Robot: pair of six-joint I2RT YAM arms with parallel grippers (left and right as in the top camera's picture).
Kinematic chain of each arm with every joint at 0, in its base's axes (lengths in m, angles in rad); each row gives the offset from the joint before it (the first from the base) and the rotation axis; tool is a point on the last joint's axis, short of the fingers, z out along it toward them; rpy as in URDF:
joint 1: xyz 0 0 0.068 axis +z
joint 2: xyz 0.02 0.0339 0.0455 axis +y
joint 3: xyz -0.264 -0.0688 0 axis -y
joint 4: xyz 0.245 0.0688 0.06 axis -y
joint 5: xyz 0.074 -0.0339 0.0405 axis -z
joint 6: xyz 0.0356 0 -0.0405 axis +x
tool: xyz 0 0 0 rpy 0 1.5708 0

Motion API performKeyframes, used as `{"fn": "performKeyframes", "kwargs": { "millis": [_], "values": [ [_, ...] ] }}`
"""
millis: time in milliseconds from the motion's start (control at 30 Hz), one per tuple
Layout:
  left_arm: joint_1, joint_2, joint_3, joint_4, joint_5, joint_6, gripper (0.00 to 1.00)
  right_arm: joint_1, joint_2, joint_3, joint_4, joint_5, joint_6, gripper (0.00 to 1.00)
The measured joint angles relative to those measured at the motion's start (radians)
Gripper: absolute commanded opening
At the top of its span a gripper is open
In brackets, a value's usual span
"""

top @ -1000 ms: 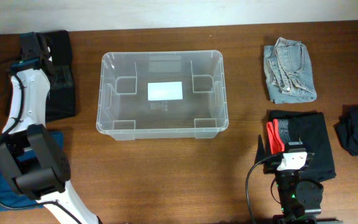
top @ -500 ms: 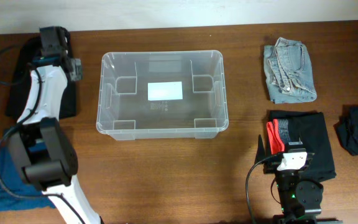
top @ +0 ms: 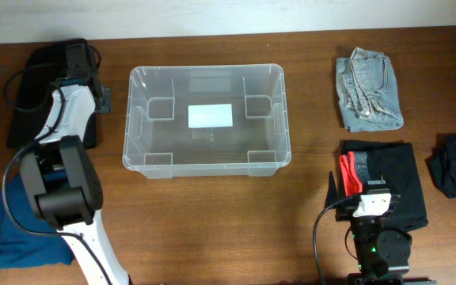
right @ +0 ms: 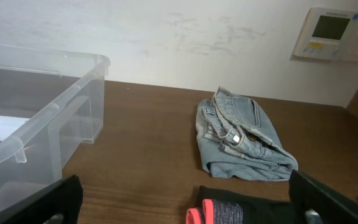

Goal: Pack container
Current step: 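Lower the left gripper onto the black garment and close on it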

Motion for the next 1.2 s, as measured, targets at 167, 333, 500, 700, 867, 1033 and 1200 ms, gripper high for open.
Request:
{"fn": "performKeyframes", "kwargs": {
  "millis": [167, 333, 500, 700, 867, 1033, 1200],
  "values": [
    [-0.005, 0.011, 0.0, 0.001, -0.002, 0.0, 0.99, 0.0, 0.0, 0.0, 0.0, 0.0, 0.0, 0.99],
    [-0.005, 0.054, 0.0, -0.003, -0.004, 0.0, 0.99, 0.0, 0.0, 0.0, 0.0, 0.0, 0.0, 0.98],
    [-0.005, 0.063, 0.0, 0.012, -0.016, 0.0, 0.99, 0.0, 0.0, 0.0, 0.0, 0.0, 0.0, 0.98],
    [-0.005, 0.063, 0.0, 0.014, -0.029, 0.0, 0.99, 0.0, 0.0, 0.0, 0.0, 0.0, 0.0, 0.98],
    [-0.005, 0.071, 0.0, 0.015, -0.068, 0.0, 0.99, 0.0, 0.0, 0.0, 0.0, 0.0, 0.0, 0.98],
    [-0.006, 0.081, 0.001, 0.017, -0.104, 0.0, 0.99, 0.0, 0.0, 0.0, 0.0, 0.0, 0.0, 0.98],
    [-0.006, 0.083, 0.001, 0.017, -0.117, 0.0, 0.99, 0.0, 0.0, 0.0, 0.0, 0.0, 0.0, 0.98]
  ]
}}
